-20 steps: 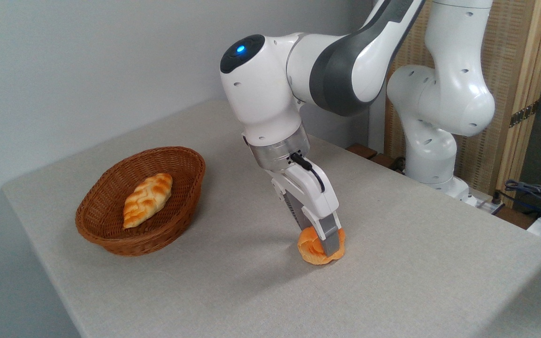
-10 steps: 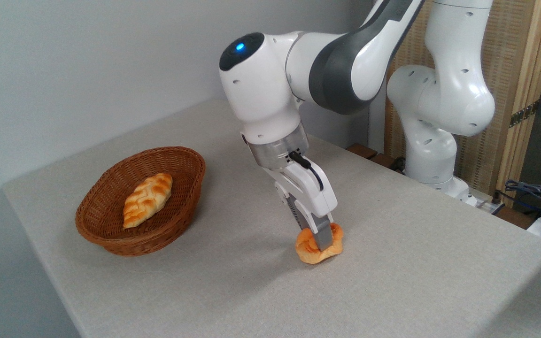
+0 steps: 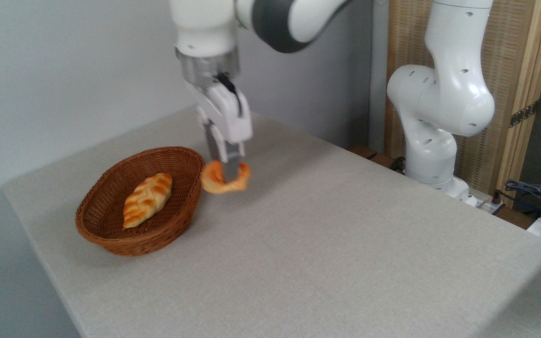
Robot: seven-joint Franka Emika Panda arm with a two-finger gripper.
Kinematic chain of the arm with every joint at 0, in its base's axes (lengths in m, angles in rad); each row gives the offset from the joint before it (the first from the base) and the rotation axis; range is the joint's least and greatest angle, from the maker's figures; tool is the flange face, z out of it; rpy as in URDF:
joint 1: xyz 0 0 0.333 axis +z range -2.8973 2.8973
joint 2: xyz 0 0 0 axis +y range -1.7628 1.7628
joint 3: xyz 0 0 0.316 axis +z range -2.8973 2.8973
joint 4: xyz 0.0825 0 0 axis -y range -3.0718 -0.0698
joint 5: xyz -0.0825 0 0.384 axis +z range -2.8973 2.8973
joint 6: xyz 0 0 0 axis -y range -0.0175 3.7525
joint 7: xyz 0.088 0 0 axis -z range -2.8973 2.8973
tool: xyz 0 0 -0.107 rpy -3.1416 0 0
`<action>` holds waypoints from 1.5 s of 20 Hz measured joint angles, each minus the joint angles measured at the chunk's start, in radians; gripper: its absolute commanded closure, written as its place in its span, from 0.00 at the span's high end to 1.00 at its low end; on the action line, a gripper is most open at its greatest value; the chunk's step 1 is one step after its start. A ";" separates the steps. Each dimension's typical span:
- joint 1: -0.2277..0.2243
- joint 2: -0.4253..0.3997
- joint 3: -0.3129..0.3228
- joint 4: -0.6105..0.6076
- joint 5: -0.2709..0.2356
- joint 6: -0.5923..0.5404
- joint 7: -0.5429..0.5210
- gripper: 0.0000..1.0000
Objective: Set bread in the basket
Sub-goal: 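Lift the bun and carry it over the woven basket, lowering it in, then open the gripper to release the bun into the basket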
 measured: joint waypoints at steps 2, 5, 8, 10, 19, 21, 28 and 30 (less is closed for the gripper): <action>-0.001 0.052 -0.066 0.055 -0.023 0.023 -0.109 0.39; -0.003 0.164 -0.161 0.135 -0.026 0.094 -0.286 0.49; -0.004 0.253 -0.229 0.165 -0.033 0.211 -0.429 0.76; -0.004 0.299 -0.268 0.168 -0.039 0.313 -0.505 0.95; 0.000 0.353 -0.292 0.185 -0.039 0.390 -0.591 1.00; 0.001 0.353 -0.292 0.187 -0.039 0.390 -0.591 1.00; 0.002 0.353 -0.291 0.188 -0.039 0.390 -0.591 1.00; 0.003 0.352 -0.288 0.190 -0.039 0.390 -0.591 1.00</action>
